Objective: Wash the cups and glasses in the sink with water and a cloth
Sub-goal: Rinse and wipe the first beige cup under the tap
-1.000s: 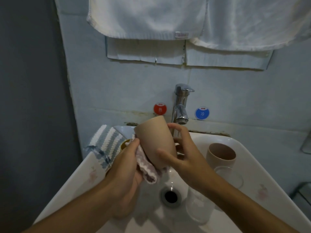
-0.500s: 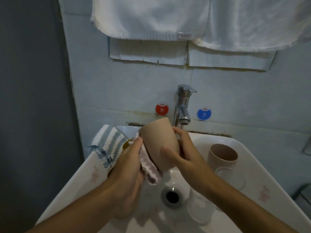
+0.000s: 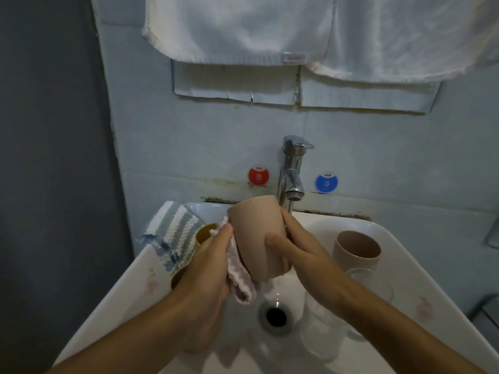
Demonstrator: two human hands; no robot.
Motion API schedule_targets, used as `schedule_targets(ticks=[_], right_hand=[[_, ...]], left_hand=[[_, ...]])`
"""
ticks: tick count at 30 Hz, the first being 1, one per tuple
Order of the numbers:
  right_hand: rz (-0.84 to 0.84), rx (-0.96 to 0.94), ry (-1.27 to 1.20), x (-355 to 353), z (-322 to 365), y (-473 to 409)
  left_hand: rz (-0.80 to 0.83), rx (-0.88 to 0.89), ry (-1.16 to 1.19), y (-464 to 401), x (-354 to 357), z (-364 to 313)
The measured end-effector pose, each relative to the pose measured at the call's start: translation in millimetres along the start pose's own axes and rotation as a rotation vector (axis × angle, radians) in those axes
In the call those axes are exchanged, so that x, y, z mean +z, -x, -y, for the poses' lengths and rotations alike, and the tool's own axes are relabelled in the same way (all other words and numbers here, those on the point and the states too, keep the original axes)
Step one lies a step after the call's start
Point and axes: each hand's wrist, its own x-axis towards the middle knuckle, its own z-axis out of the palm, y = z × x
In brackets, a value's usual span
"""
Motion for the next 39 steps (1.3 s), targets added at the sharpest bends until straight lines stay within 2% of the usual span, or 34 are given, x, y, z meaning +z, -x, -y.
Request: schedule_targets(ticks=[6,10,12,16,20,25,28,33,35,39], right_hand=[[-0.135,-0.075,0.201,-1,-3,-1],[-0.128,-0.081,0.317,1,-7,2],[-0.064,-0.068,0.288,0,-7,2],[0.030,0.024,0.014,-4,1,-2],[-0.014,0.001,0.124,-7,-1,-3],[-0.106,-0.027,0.233,-3,-2,1],[-0.068,-0.013,0.277,-4,-3,0],[0.035,0.095,0.018,-21,8,-2],[0.048,0.106,-0.009,-25,11,-1],[-0.054,0.063,0.197,-17,12,0]], left_hand=[[0.035,0.080,-0.095,1,-7,8],[0.065,0.091,-0.169,2,-10,11],[0.060,0.090,-0.131,2,-8,8],[-0.007,0.046,-0.054,0,-1,2],[-0.036,0.028,-0.007,-1,-3,3],[0.005,0.011,0.020,2,-3,5],[0.000,0.010,0.026,-1,-2,5],[0.010,0.029,0.006,-5,-7,6],[0.018,0.058,-0.034,-4,-10,7],[0.041,0.055,-0.065,-4,-13,11]])
